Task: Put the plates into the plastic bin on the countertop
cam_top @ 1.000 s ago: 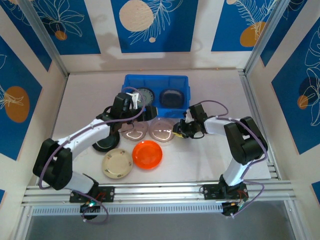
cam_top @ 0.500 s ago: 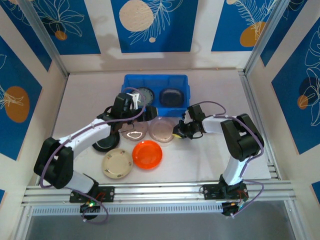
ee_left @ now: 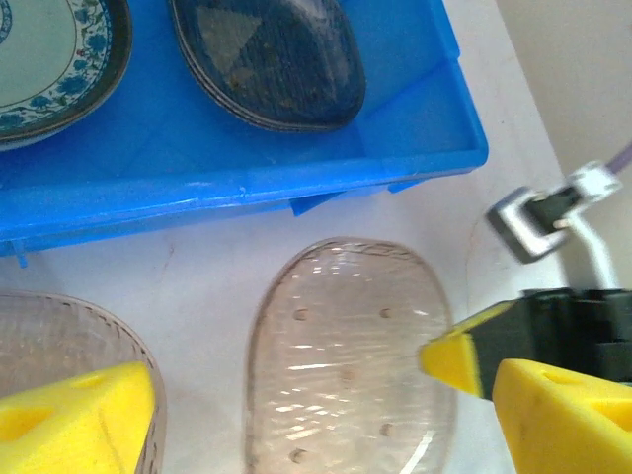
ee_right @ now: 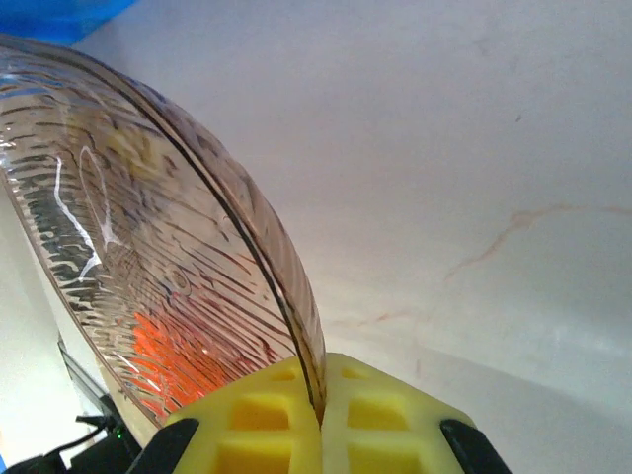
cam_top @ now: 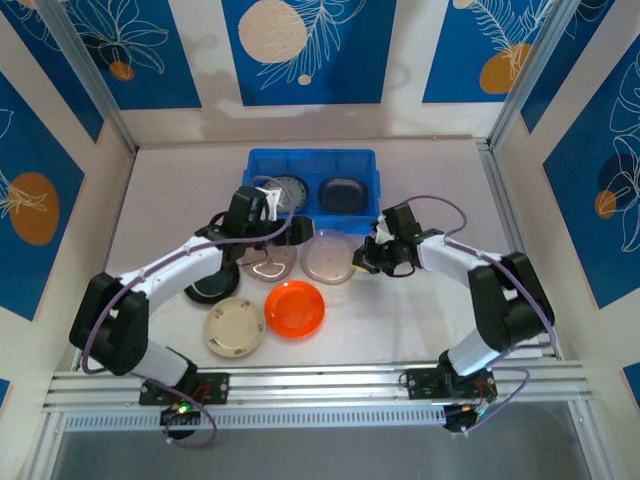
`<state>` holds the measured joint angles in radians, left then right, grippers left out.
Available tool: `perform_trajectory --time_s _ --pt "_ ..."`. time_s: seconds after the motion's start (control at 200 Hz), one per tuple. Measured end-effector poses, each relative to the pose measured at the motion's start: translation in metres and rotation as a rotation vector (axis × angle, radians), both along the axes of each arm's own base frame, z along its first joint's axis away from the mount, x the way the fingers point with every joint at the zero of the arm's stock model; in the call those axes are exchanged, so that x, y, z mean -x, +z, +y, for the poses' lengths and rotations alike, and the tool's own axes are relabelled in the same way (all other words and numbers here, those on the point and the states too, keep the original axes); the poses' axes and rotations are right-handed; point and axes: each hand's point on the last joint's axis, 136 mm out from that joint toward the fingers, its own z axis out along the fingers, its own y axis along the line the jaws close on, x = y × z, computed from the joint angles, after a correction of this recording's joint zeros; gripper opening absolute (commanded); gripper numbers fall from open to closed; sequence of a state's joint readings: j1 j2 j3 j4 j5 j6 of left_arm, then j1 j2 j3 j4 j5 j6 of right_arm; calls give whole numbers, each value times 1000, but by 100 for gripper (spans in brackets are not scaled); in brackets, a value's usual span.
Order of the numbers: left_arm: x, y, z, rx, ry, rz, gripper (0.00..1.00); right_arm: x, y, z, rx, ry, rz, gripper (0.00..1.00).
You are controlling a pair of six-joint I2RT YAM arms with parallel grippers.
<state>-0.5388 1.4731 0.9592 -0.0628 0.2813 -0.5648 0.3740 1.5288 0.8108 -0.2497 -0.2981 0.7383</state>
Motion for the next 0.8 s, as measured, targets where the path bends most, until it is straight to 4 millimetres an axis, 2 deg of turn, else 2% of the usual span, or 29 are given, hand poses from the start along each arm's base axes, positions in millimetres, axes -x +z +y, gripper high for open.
perform_trajectory --time_s 0.22,0.45,0.545,0.69,0.8 --pt "3 -15 -3 -32 -31 25 73 11 23 -7 26 22 -17 0" --pt "5 -24 -8 -26 -45 57 59 3 47 -6 35 40 -69 0" --pt "5 -23 -9 -17 -45 61 50 1 52 -6 34 43 -76 0" --pt "5 -25 -12 -9 -54 69 42 0 53 -5 34 45 -78 0" --pt "6 -27 -14 -3 -61 78 31 0 54 -6 33 44 -80 0"
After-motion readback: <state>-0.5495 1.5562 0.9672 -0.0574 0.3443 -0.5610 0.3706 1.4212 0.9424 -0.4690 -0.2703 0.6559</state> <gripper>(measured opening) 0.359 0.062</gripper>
